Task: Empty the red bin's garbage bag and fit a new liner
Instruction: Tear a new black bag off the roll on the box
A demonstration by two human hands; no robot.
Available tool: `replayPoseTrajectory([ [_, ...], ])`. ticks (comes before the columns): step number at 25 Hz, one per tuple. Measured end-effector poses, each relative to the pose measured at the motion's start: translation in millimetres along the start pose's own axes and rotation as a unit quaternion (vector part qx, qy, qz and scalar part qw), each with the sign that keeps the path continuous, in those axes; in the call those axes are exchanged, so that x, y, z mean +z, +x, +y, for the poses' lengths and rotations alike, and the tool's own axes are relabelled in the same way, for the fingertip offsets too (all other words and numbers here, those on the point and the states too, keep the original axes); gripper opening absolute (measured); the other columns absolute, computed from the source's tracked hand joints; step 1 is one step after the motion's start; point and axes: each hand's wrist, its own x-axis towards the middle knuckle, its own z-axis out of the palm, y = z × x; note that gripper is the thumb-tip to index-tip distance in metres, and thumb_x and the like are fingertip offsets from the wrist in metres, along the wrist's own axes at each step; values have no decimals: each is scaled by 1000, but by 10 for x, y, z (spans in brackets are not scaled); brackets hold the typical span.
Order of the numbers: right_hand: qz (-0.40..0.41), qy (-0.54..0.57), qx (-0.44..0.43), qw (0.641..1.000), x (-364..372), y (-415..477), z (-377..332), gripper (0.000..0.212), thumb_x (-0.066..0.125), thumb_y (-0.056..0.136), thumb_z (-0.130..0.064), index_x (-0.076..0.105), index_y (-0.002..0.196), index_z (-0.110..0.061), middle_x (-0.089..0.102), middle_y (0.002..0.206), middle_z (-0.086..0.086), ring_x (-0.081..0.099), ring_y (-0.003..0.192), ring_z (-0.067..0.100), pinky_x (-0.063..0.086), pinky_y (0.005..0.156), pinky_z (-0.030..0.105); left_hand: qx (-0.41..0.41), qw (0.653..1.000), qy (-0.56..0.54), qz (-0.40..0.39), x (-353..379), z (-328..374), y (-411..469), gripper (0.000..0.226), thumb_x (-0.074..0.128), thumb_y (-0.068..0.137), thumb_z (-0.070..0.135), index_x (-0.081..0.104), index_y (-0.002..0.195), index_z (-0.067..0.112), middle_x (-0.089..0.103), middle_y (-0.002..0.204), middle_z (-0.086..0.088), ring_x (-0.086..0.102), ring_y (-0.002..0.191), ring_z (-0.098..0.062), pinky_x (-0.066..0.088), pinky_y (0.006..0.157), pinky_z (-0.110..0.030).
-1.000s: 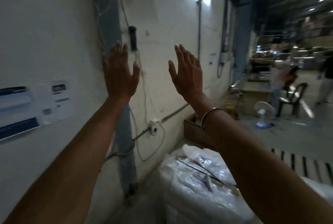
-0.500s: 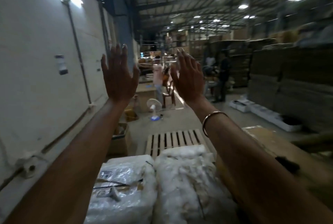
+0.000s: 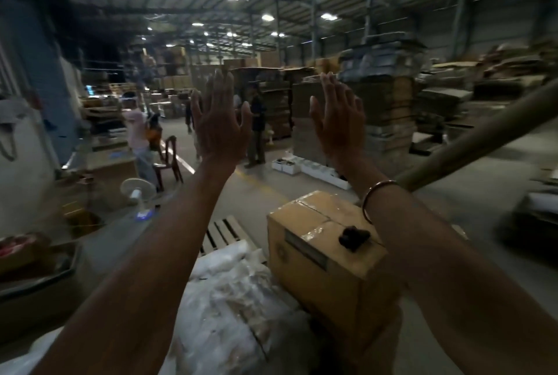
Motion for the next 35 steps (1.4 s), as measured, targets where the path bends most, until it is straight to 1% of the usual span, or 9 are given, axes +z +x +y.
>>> replayPoseTrajectory([
  [3, 11, -43, 10, 999, -82, -118, 434, 51, 35, 103, -44, 45, 145, -18, 52, 145, 6, 53, 127, 23, 45, 100, 39, 11, 999, -48, -7, 292, 306, -75, 61, 27, 100, 45, 30, 154, 17, 27, 162, -4, 22, 151, -19, 13, 124, -45],
  [6, 10, -77, 28, 997, -125, -229, 862, 50, 35, 102, -44, 45, 144, -18, 52, 146, 5, 52, 128, 24, 44, 101, 39, 24, 996, -82, -27, 633, 662, -204, 59, 28, 100, 44, 33, 153, 16, 28, 161, -5, 22, 151, -19, 14, 123, -46],
  [10, -11, -96, 38, 995, -70, -268, 1365, 52, 32, 103, -45, 43, 146, -19, 50, 148, 5, 51, 130, 23, 42, 102, 37, 27, 993, -109, -33, 1070, 1106, -258, 57, 30, 101, 44, 35, 151, 17, 31, 160, -5, 26, 149, -19, 18, 122, -47],
  [14, -43, -107, 50, 992, 128, -370, 1836, 52, 32, 103, -46, 43, 146, -19, 50, 147, 5, 52, 129, 23, 43, 102, 39, 9, 991, -126, -52, 1527, 1461, -349, 56, 29, 100, 45, 37, 150, 18, 35, 158, -3, 32, 147, -19, 19, 122, -43],
  [18, -77, -88, 58, 991, 440, -723, 2160, 50, 31, 104, -45, 43, 145, -19, 51, 144, 6, 53, 126, 23, 46, 99, 39, 6, 988, -119, -94, 1983, 1569, -627, 56, 31, 100, 46, 38, 148, 19, 39, 155, -4, 38, 142, -20, 22, 119, -40],
  [21, -121, -82, 80, 986, 733, -1018, 2340, 51, 28, 104, -46, 40, 146, -19, 50, 144, 5, 53, 125, 21, 47, 98, 39, 6, 984, -117, -131, 2383, 1589, -885, 55, 32, 100, 45, 38, 148, 18, 42, 153, -6, 44, 138, -22, 29, 116, -42],
  [25, -158, -86, 101, 978, 1188, -1367, 2575, 52, 29, 103, -45, 39, 146, -19, 50, 145, 4, 52, 128, 20, 45, 101, 38, 15, 978, -114, -173, 2992, 1605, -1171, 55, 34, 98, 44, 39, 146, 16, 47, 148, -8, 50, 130, -25, 35, 110, -41],
  [31, -200, -109, 142, 963, 1903, -1897, 2947, 48, 34, 102, -42, 44, 142, -20, 56, 138, 5, 55, 122, 23, 45, 98, 39, 26, 963, -130, -234, 3988, 1596, -1614, 54, 35, 97, 43, 42, 143, 16, 53, 144, -7, 56, 122, -26, 40, 105, -43],
  [35, -222, -108, 159, 956, 2357, -2252, 3177, 44, 37, 101, -37, 48, 138, -16, 58, 135, 7, 57, 119, 24, 46, 94, 38, 32, 947, -136, -289, 4598, 1620, -1913, 53, 38, 95, 42, 44, 141, 17, 60, 135, -6, 60, 116, -25, 43, 99, -40],
])
